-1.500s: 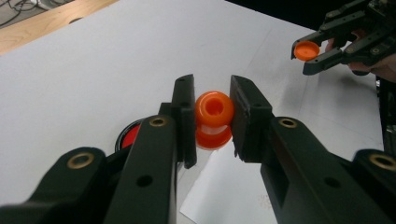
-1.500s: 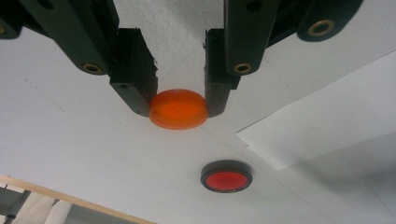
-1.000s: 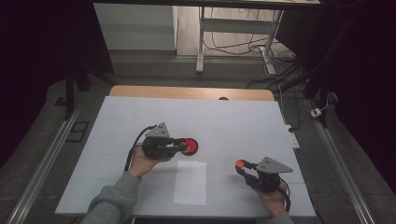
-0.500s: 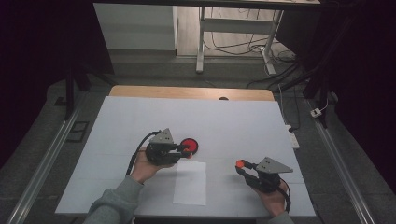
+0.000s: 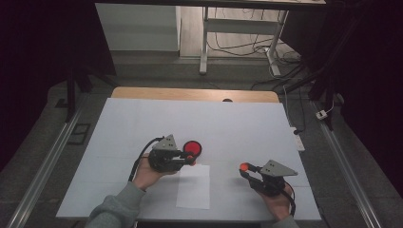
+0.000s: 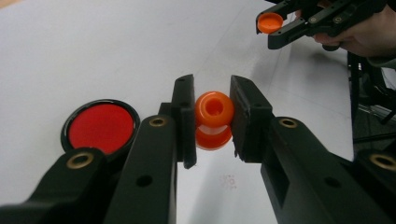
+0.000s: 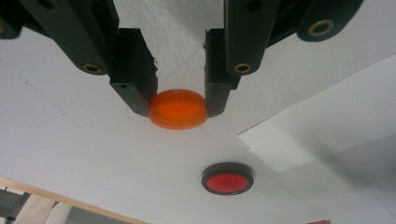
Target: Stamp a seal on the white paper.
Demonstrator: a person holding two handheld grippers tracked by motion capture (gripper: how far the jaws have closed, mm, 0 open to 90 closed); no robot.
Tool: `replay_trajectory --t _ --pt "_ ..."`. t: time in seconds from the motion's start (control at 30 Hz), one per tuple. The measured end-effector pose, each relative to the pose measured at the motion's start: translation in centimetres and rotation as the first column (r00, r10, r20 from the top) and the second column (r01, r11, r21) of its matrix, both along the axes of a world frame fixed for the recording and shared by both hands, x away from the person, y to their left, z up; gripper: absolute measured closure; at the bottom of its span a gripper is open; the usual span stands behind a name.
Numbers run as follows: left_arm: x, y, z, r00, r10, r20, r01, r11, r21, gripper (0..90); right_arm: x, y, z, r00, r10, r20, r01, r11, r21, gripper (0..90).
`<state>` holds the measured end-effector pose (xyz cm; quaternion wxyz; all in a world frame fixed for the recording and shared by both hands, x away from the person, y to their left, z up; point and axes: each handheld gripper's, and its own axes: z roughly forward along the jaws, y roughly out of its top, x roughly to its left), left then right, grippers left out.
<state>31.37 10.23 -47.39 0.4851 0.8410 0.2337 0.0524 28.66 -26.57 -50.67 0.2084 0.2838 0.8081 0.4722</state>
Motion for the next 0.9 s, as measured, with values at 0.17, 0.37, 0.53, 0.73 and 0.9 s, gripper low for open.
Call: replay_trajectory --t 0.17,0.37,0.53,0.73,0.9 --pt "-0.4 -0.2 -0.3 0.9999 -0.010 -0.003 0.010 0.9999 0.011 72.2 0.0 0.0 0.0 1.0000 0.001 0.000 -0.001 1.000 -0.001 64.5" --pt "-0.7 -0.3 -0.7 0.9997 -0.019 -0.014 0.019 0.9997 0.013 72.2 0.0 0.0 0.0 1.0000 0.001 0.001 -0.001 1.000 0.004 64.5" --pt "-1.0 -0.3 -1.1 0.9995 -0.024 -0.022 0.025 0.9994 0.023 72.2 0.0 0.0 0.0 1.0000 0.000 0.000 0.000 1.000 0.003 64.5" --pt "-1.4 -0.7 -1.7 0.9987 -0.038 -0.033 0.040 0.9984 0.039 72.1 0.1 0.0 -0.1 1.0000 -0.003 -0.004 0.003 1.000 0.001 64.5" --pt "-1.6 -0.9 -2.0 0.9983 -0.046 -0.037 0.048 0.9977 0.048 72.1 0.0 0.1 -0.1 1.0000 -0.001 -0.004 0.001 1.000 0.002 64.5"
